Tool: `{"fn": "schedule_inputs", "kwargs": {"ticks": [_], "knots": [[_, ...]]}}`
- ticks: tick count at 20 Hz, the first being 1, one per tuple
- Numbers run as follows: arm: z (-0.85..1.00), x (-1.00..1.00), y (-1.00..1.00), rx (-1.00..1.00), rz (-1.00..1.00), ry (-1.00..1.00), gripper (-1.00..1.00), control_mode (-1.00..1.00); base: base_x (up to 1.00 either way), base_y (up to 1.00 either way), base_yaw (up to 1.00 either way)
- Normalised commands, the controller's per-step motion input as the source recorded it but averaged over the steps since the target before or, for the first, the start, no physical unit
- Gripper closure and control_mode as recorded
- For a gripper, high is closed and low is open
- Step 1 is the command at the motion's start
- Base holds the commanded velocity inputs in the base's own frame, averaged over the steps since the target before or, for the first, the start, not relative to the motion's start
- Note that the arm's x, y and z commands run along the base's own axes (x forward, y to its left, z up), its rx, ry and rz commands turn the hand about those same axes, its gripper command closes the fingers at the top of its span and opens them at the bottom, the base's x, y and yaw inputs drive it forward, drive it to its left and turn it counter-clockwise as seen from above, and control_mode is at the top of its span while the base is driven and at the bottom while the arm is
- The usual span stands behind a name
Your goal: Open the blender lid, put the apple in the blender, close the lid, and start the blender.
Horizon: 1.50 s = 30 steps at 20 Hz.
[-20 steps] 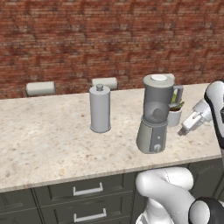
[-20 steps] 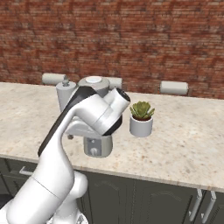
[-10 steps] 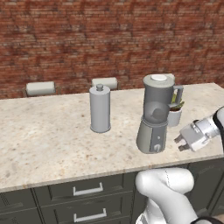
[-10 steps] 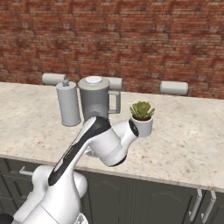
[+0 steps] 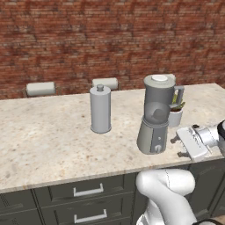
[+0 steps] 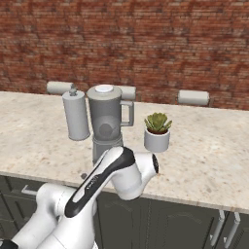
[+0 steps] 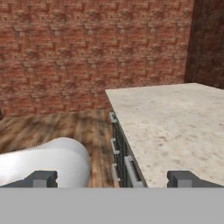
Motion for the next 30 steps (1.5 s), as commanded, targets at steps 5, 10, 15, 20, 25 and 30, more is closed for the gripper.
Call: {"fn": "schedule_inputs", "kwargs": {"ticks": [5, 10, 15, 20, 25, 30], "knots": [[-0.1, 0.21, 0.0, 0.04, 0.0, -0.04, -1.0, -1.0, 0.0, 0.0, 0.0], [-0.22, 0.26, 0.01, 0.0, 0.0, 0.0, -1.0, -1.0, 0.0, 0.0, 0.0], [-0.17, 0.26, 0.0, 0.0, -0.01, 0.0, -1.0, -1.0, 0.0, 0.0, 0.0], [-0.18, 0.3, 0.0, 0.0, 0.0, 0.0, -1.0, -1.0, 0.0, 0.0, 0.0], [-0.2, 0.18, 0.0, 0.0, -0.01, 0.0, -1.0, -1.0, 0.0, 0.0, 0.0], [-0.16, 0.19, 0.0, 0.0, -0.02, 0.0, -1.0, -1.0, 0.0, 0.0, 0.0]]}}
